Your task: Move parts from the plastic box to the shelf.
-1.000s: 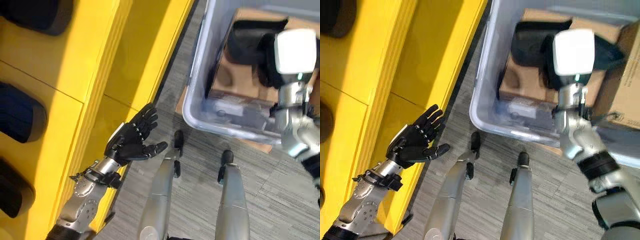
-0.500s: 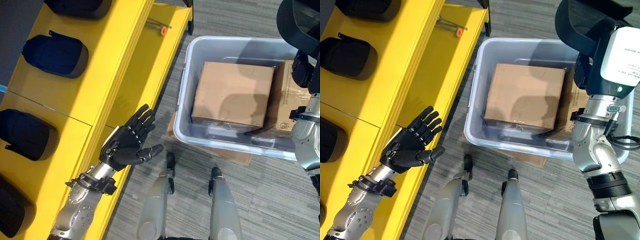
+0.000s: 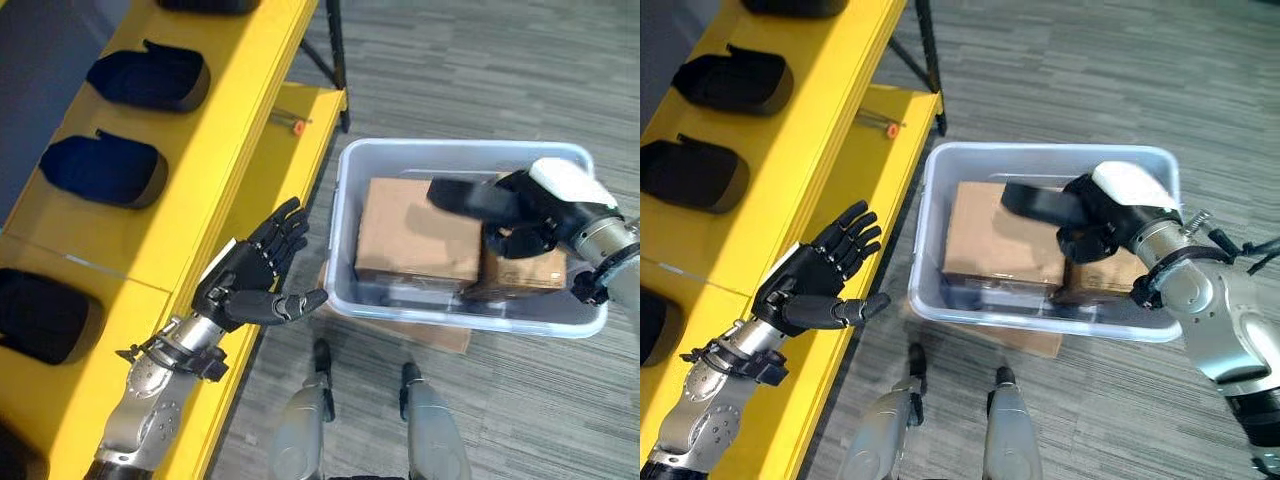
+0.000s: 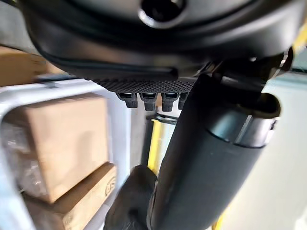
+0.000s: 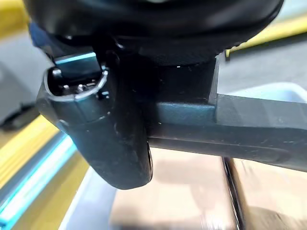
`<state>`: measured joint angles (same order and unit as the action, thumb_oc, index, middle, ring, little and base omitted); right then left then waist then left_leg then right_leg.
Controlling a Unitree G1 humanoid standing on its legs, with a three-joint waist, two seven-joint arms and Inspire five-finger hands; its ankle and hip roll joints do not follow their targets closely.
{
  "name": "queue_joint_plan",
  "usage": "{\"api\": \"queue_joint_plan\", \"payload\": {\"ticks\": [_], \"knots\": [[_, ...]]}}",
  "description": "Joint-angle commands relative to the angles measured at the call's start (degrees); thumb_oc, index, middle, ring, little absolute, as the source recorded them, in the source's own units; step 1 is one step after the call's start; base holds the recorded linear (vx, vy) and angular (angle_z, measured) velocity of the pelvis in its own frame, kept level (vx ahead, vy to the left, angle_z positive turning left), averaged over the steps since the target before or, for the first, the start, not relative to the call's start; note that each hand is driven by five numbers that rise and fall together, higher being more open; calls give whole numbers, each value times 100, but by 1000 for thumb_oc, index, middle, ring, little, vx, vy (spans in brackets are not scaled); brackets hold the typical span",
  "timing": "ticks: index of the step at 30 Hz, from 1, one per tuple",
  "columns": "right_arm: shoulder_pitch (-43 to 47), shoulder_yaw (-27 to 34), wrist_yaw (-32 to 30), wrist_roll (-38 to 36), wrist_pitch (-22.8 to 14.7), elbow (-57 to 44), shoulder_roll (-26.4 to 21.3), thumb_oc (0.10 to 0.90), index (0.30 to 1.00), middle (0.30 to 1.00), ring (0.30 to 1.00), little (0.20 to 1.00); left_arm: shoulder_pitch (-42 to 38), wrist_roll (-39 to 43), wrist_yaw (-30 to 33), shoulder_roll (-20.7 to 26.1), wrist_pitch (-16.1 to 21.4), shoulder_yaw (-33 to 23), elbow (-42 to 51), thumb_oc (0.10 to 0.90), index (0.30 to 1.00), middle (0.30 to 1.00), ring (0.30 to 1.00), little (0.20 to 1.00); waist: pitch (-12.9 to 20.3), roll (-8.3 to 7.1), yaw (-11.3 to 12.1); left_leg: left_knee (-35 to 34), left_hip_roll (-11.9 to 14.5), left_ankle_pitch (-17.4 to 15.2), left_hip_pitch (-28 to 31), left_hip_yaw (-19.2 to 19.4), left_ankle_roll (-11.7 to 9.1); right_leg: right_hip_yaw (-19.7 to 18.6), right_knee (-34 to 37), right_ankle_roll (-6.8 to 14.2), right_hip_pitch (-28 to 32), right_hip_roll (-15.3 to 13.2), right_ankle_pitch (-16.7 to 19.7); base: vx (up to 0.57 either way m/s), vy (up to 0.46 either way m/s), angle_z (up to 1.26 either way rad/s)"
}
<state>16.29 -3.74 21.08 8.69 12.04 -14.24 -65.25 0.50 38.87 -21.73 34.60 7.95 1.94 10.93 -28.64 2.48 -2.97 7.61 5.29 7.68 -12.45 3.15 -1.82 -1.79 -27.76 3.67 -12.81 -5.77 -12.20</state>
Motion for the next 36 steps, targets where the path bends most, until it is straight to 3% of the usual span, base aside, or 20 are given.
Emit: {"api": "queue_joint_plan", "payload": {"ticks": [1, 3, 5, 7, 8, 14, 15, 20, 21, 25, 29, 33, 34, 36], "knots": [[546, -119, 649, -292, 32, -349, -330, 400, 300, 300, 300, 300, -62, -977, 563, 53, 1110, 181, -184, 900, 1000, 1000, 1000, 1000, 1112, -363, -76, 43, 595, -697, 195, -261, -210, 414, 360, -510, 734, 161, -365, -3, -80, -7], [606, -226, 791, -319, 78, -419, -369, 400, 300, 300, 300, 300, -173, -1387, 922, 89, 1278, 204, -237, 900, 1000, 1000, 1000, 1000, 1145, -410, -119, 43, 650, -699, 256, -268, -224, 397, 322, -547, 760, 212, -395, -14, -75, -11], [700, -347, 1105, -347, 92, -541, -291, 400, 300, 300, 300, 300, -329, -2655, 1678, 190, 1752, 148, -287, 900, 1000, 1000, 1000, 1000, 1234, -497, -184, 22, 770, -692, 370, -270, -238, 351, 251, -592, 771, 292, -433, -10, -77, -7], [695, -369, 1198, -417, 100, -643, -340, 400, 300, 300, 300, 300, -375, -3027, 1921, 246, 1813, 152, -278, 900, 1000, 1000, 1000, 1000, 1266, -530, -212, 0, 824, -670, 408, -269, -265, 334, 236, -604, 776, 317, -440, -9, -53, -7], [642, -371, 1150, -303, -43, -757, -353, 400, 300, 300, 300, 300, -484, -3144, 1837, 306, 1637, 176, -230, 900, 1000, 1000, 1000, 1000, 1321, -556, -255, -38, 881, -665, 481, -263, -266, 306, 238, -610, 792, 350, -446, -7, -40, -9], [971, -569, 1130, -370, -472, -981, -589, 400, 300, 300, 300, 300, -644, -3416, 1464, 453, 1543, 605, -331, 900, 1000, 1000, 1000, 1000, 1388, -544, -367, -102, 968, -630, 592, -216, -321, 212, 204, -611, 800, 405, -451, -7, 14, -4], [1186, -717, 1177, -363, -699, -1013, -639, 400, 300, 300, 300, 300, -724, -3422, 1311, 473, 1488, 844, -395, 900, 1000, 1000, 1000, 1000, 1415, -512, -426, -148, 971, -630, 665, -182, -334, 170, 204, -594, 805, 396, -444, 21, 87, -9], [1448, -919, 1282, -364, -820, -1010, -646, 400, 300, 300, 300, 300, -805, -3463, 1218, 499, 1480, 1010, -401, 900, 1000, 1000, 1000, 1000, 1434, -482, -467, -162, 960, -638, 699, -161, -337, 134, 213, -586, 818, 381, -443, 19, 74, -8], [1866, -1330, 1346, -244, -1148, -967, -534, 400, 300, 300, 300, 300, -1078, -3082, 585, 571, 1310, 1597, -523, 900, 1000, 1000, 1000, 1000, 1497, -422, -514, -236, 926, -631, 820, -112, -382, 80, 314, -539, 866, 306, -401, 43, 224, -4], [2368, -1936, 1289, 5, -1430, -672, -265, 400, 300, 300, 300, 300, -1355, -2863, 500, 589, 1158, 1991, -652, 900, 1000, 1000, 1000, 1000, 1601, -324, -558, -460, 888, -529, 940, -82, -398, 63, 746, -420, 993, 218, -139, 1, 130, -5], [2801, -2401, 1129, 201, -1680, -320, 146, 400, 300, 300, 300, 300, -1680, -2728, 679, 504, 883, 2193, -869, 900, 1000, 1000, 1000, 1000, 1745, -262, -470, -670, 789, -441, 1059, -56, -400, 176, 1098, -336, 1161, 143, 40, -75, -17, 2], [3147, -2658, 1440, 359, -1631, -117, 547, 400, 300, 300, 300, 300, -1716, -2759, 628, 207, 839, 2168, -1182, 900, 1000, 1000, 1000, 1000, 1789, -324, -378, -702, 923, -175, 941, -124, -443, 251, 1410, -403, 1406, 150, 178, -56, -28, 21], [3129, -2650, 1426, 372, -1652, -107, 546, 400, 300, 300, 300, 300, -1738, -2738, 617, 199, 846, 2181, -1219, 900, 1000, 1000, 1000, 1000, 1790, -320, -384, -654, 883, -228, 931, -105, -423, 261, 1420, -396, 1406, 148, 182, -167, 59, 47], [2801, -2422, 1425, 430, -1583, -101, 611, 400, 300, 300, 300, 300, -1875, -2672, 494, 98, 814, 2269, -1312, 900, 1000, 1000, 1000, 1000, 1826, -339, -501, 127, 157, -1096, 939, 496, -95, 360, 1666, -340, 1388, 104, 396, -182, 69, 64]]}}
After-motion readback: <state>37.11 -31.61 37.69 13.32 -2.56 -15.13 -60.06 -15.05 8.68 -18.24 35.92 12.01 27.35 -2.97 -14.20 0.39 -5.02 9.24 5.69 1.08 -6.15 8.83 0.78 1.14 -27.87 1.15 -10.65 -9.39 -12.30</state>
